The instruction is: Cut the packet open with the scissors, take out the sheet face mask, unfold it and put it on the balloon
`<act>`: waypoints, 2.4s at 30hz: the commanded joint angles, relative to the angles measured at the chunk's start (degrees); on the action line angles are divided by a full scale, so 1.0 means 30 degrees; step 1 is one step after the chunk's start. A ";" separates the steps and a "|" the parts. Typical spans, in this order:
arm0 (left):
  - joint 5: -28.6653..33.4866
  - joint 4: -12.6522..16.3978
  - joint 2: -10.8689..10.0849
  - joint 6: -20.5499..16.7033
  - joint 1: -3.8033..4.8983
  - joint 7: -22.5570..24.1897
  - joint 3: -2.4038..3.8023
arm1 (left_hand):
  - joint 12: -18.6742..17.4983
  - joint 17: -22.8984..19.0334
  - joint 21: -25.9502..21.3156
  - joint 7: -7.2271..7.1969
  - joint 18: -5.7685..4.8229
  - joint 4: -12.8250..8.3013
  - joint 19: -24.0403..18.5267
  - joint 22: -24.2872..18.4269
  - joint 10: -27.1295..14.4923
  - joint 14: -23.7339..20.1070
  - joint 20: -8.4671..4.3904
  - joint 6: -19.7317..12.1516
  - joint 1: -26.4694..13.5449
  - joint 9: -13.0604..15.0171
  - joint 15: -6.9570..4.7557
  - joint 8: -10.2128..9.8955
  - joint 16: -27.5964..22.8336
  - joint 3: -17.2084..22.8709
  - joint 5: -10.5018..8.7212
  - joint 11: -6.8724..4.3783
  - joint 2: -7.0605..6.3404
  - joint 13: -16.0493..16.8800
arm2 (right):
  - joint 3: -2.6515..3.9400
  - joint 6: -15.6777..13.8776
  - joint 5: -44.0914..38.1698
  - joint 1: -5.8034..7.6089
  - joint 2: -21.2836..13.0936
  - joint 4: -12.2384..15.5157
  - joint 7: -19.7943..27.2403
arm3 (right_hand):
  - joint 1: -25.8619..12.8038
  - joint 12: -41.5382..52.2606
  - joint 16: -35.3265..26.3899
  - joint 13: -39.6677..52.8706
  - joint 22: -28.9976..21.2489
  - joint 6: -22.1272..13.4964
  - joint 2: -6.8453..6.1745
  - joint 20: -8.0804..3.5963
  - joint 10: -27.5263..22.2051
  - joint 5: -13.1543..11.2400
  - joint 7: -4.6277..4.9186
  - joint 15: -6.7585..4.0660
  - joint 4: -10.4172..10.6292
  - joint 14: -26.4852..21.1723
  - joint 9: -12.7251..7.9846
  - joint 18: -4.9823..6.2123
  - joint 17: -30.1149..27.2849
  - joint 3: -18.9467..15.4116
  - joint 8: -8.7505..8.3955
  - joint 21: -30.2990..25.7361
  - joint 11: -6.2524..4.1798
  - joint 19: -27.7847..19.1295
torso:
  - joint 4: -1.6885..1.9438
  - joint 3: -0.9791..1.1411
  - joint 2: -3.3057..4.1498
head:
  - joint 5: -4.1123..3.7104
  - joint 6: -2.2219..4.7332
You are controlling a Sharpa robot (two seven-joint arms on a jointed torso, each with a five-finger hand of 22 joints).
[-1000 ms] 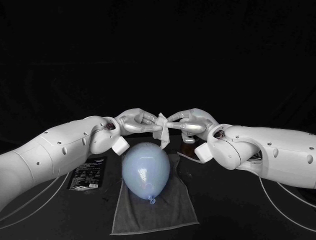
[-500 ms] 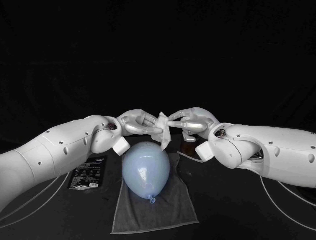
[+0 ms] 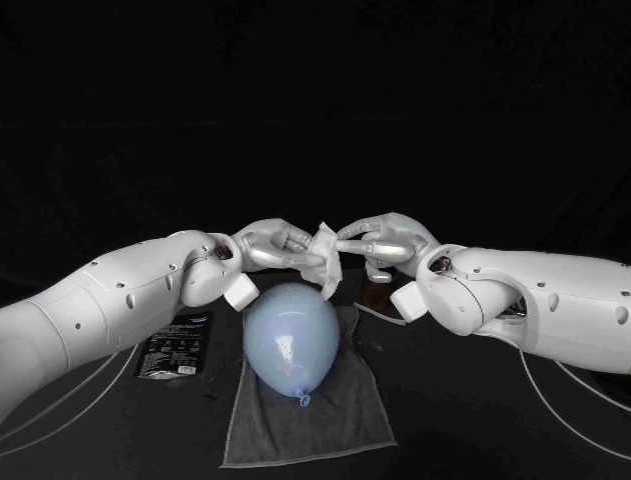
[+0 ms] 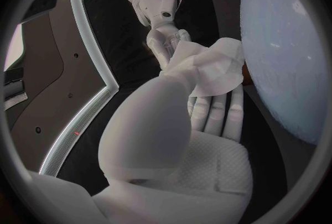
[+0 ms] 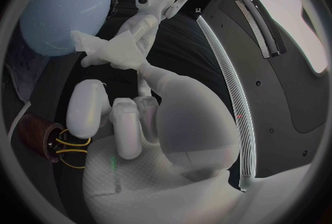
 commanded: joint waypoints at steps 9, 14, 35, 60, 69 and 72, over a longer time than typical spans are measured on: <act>0.1163 -0.0019 0.0043 0.0221 0.0013 0.0263 0.0026 | 0.0088 0.0240 -0.0146 -0.0455 0.0332 0.0511 0.0187 -0.0033 0.1023 0.0657 0.0016 0.0822 -0.1473 0.0529 -0.0268 0.0722 0.0140 -0.0048 -0.0051 -0.0345 0.1352 0.0077 | 0.0022 0.0315 -0.0132 0.0017 0.0025 -0.0077 0.0185 | -0.0105 0.0056 0.0084 0.3862 0.1436 0.0140 0.0150 -0.0117 0.1040 0.0053 -0.0020 -0.0143 -0.0023 0.1866 0.0477 0.0296 0.4582 0.0104 0.0252 -0.0061 -0.0037 0.0007 | -0.0001 0.0000 -0.0009 | 0.0055 -0.0023; 0.1279 -0.0027 -0.0006 0.0463 0.0013 0.0280 0.0026 | 0.0218 0.0419 -0.0136 -0.0720 0.0408 0.0247 0.0313 -0.0019 0.1657 0.1155 0.0003 0.1026 -0.1494 0.0881 -0.0483 0.1153 0.0309 -0.0064 -0.0049 -0.0617 0.1764 0.0108 | 0.0022 0.0291 -0.0047 0.0024 0.0014 -0.0236 0.0221 | -0.0105 0.0056 0.0084 0.3862 0.1436 0.0140 0.0150 -0.0117 0.1040 0.0053 -0.0020 -0.0143 -0.0023 0.1866 0.0477 0.0296 0.4582 0.0104 0.0252 -0.0061 -0.0037 0.0007 | -0.0013 0.0008 -0.0001 | 0.0046 -0.0006; 0.2381 0.0167 -0.0296 0.1906 0.0013 0.0300 0.0037 | 0.0111 0.0529 -0.0303 -0.0733 0.0481 0.0003 0.0177 -0.0061 0.1969 0.1146 0.0038 0.0886 -0.1699 0.1297 -0.0506 0.1491 0.0137 0.0038 -0.0049 -0.0665 0.1936 0.0064 | 0.0012 0.1039 0.0648 0.0193 0.0322 -0.1798 -0.0783 | -0.1256 -0.2653 -0.0206 0.1665 0.0669 -0.1786 0.0027 0.0155 -0.1048 0.0048 0.0605 0.0274 0.0194 0.1637 0.0277 0.0592 0.3755 -0.0054 -0.0331 -0.1918 0.0482 -0.0803 | -0.0005 0.0005 0.0001 | -0.0072 -0.0053; 0.2946 0.0365 -0.0477 0.1710 0.0021 0.0147 0.0056 | -0.0028 0.1011 0.0904 -0.0545 0.0361 -0.0483 0.2510 0.0407 0.1893 0.1759 -0.0116 0.0156 -0.1950 0.2229 -0.0687 0.1941 0.0207 0.0520 -0.0031 -0.0667 0.2194 0.0066 | -0.0028 -0.0432 -0.4008 0.0259 0.0125 -0.2211 -0.0302 | -0.1276 -0.3351 -0.0100 0.0751 0.0799 -0.2314 -0.0406 0.1005 -0.2069 0.0073 0.1423 0.1033 0.0518 0.1678 -0.0941 0.0611 0.4027 -0.1501 -0.2335 -0.1794 0.1262 -0.0724 | 0.0001 0.0018 0.0008 | -0.0214 0.0077; 0.2933 0.0527 -0.0560 0.0500 0.0032 -0.0001 0.0058 | 0.0056 0.1468 0.1843 -0.0358 0.0979 -0.1179 0.3751 0.0844 0.1920 0.2747 -0.0295 -0.0030 -0.1808 0.2447 -0.0965 0.1876 0.0870 0.0707 -0.0037 -0.0708 0.2233 0.0105 | -0.0002 -0.3438 -1.2273 0.0329 -0.0546 0.0154 0.0197 | -0.0816 -0.1704 0.0222 0.2099 0.1879 -0.1327 -0.0476 0.0678 -0.0521 0.0175 0.1054 0.0703 -0.0133 0.1967 -0.1122 0.0175 0.5017 -0.1170 -0.2366 0.0522 0.0909 0.0349 | 0.0009 0.0023 0.0002 | -0.0244 0.0095; 0.2929 0.0585 -0.0567 0.0247 0.0035 -0.0038 0.0058 | 0.0084 0.1502 0.1884 -0.0349 0.0983 -0.1240 0.3757 0.0869 0.1978 0.2796 -0.0297 0.0018 -0.1821 0.2462 -0.0971 0.1875 0.0910 0.0719 -0.0037 -0.0709 0.2232 0.0115 | 0.0002 -0.3919 -1.4641 0.0333 -0.0564 0.0707 -0.0405 | -0.0922 -0.1480 0.0222 0.2297 0.1981 -0.1188 -0.0688 0.0655 -0.0317 0.0146 0.1030 0.0686 -0.0187 0.1967 -0.1187 0.0136 0.5017 -0.1235 -0.2438 0.0720 0.0891 0.0434 | 0.0008 0.0010 -0.0010 | -0.0228 0.0092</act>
